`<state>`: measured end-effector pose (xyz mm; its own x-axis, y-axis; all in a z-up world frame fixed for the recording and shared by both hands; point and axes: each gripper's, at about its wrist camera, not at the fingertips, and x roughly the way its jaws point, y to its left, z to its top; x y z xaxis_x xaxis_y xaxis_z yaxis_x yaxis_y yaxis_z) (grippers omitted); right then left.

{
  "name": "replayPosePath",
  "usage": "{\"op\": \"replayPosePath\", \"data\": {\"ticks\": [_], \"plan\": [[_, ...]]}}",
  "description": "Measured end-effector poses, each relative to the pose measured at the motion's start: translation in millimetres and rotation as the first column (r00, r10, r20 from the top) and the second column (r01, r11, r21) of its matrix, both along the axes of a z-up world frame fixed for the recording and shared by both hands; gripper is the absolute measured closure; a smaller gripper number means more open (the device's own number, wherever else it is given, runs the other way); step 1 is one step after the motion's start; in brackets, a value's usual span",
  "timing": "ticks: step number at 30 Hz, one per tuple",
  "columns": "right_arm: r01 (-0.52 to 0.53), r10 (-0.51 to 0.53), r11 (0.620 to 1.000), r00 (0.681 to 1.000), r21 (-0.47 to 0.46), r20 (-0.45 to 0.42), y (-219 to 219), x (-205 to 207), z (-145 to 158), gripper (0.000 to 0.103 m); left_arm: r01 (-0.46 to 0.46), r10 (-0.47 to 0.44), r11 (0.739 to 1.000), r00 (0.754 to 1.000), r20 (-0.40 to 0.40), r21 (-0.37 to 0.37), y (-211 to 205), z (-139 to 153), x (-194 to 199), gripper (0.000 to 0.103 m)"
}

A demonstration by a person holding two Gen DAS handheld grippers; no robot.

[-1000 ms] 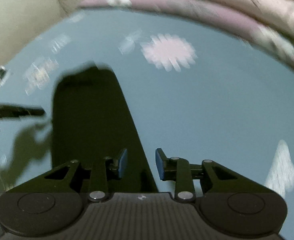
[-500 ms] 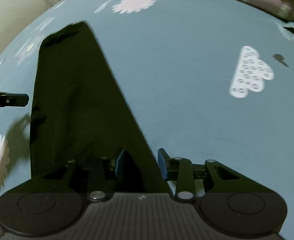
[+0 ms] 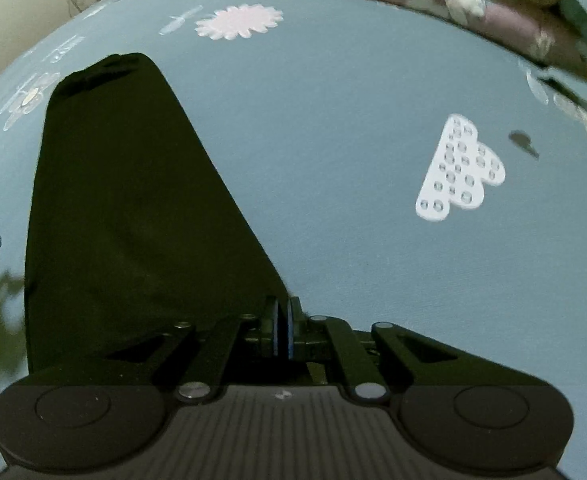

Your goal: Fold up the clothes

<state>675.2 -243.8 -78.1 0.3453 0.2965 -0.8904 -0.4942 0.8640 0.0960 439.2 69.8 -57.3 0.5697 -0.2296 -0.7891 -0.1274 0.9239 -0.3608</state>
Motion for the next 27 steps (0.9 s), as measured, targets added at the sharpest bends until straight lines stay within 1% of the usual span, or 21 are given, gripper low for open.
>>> {"op": "replayPosePath", "data": {"ticks": [1, 2, 4, 6, 8, 10, 11, 13, 15, 17, 19, 23, 26, 27], "plan": [[0.007, -0.007, 1.000, 1.000, -0.001, 0.000, 0, 0, -1, 0.096, 0.007, -0.007, 1.000, 1.000, -0.006, 0.009, -2, 1, 0, 0.078], [0.013, -0.013, 1.000, 1.000, -0.002, 0.000, -1, 0, -3, 0.090, 0.015, -0.015, 1.000, 1.000, -0.009, 0.016, -4, 2, 0, 0.078], [0.038, -0.038, 0.999, 0.999, 0.028, -0.001, -4, -4, 2, 0.086, 0.034, -0.034, 0.999, 0.999, -0.013, 0.027, -8, 4, 0, 0.078], [0.062, -0.063, 0.996, 0.998, 0.070, 0.003, -23, -13, 15, 0.066, 0.056, -0.056, 0.997, 0.998, -0.009, 0.044, -12, 7, 1, 0.075], [0.089, -0.091, 0.991, 0.996, 0.099, 0.011, -48, -30, 28, 0.051, 0.079, -0.078, 0.995, 0.997, -0.008, 0.054, -18, 9, 1, 0.071], [0.107, -0.107, 0.990, 0.994, 0.097, 0.000, -71, -48, 34, 0.051, 0.101, -0.100, 0.993, 0.995, -0.005, 0.055, -25, 10, 1, 0.071], [0.113, -0.112, 0.990, 0.994, 0.081, -0.014, -82, -55, 33, 0.051, 0.112, -0.112, 0.992, 0.994, -0.004, 0.056, -29, 10, 1, 0.071], [0.136, -0.134, 0.990, 0.990, 0.035, -0.041, -104, -72, 27, 0.051, 0.129, -0.129, 0.990, 0.992, -0.012, 0.048, -38, 9, 2, 0.071], [0.155, -0.153, 0.988, 0.985, 0.016, -0.083, -122, -86, 18, 0.051, 0.146, -0.145, 0.989, 0.989, -0.021, 0.037, -47, 8, 2, 0.071], [0.159, -0.159, 0.987, 0.981, -0.005, -0.109, -137, -99, 8, 0.051, 0.172, -0.171, 0.984, 0.985, -0.032, 0.041, -59, 6, 0, 0.071], [0.145, -0.149, 0.988, 0.983, -0.049, -0.109, -144, -108, 0, 0.051, 0.204, -0.202, 0.977, 0.979, -0.041, 0.058, -72, 3, -2, 0.070], [0.124, -0.131, 0.990, 0.984, -0.061, -0.124, -151, -111, -12, 0.052, 0.262, -0.259, 0.962, 0.964, -0.055, 0.078, -95, -1, -6, 0.070], [0.096, -0.106, 0.992, 0.987, -0.084, -0.122, -149, -112, -20, 0.062, 0.294, -0.289, 0.950, 0.955, -0.061, 0.108, -110, -3, -8, 0.069], [0.091, -0.102, 0.991, 0.988, -0.095, -0.112, -147, -112, -20, 0.070, 0.305, -0.299, 0.946, 0.952, -0.064, 0.113, -114, -4, -9, 0.069]]}}
